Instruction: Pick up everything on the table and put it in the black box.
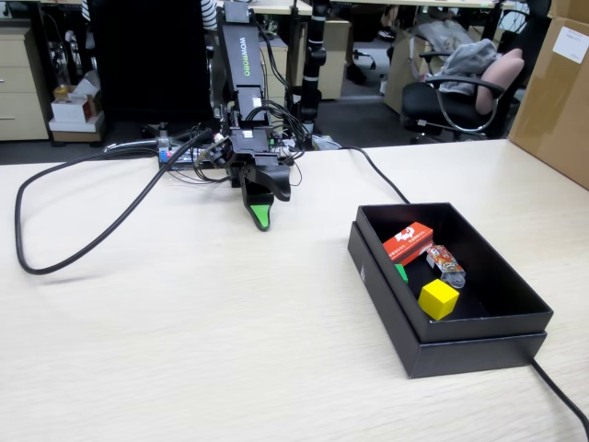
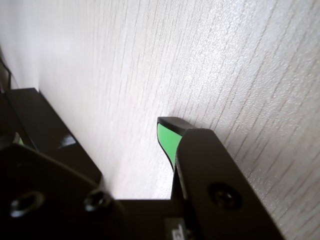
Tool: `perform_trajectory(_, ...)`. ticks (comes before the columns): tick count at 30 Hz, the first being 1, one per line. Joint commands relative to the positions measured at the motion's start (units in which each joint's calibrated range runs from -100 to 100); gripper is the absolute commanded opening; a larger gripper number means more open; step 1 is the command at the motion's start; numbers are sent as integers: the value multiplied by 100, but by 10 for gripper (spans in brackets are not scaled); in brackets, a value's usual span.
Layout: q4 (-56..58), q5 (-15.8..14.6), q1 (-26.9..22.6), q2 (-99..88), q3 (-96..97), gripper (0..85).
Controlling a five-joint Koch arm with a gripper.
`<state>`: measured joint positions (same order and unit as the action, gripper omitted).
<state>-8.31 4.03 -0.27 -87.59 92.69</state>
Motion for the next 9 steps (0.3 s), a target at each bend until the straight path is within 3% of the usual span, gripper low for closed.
perform_trajectory(1,66,0,0,159,-22,501)
perform_trajectory(9,66,0,-5,159,-22,501)
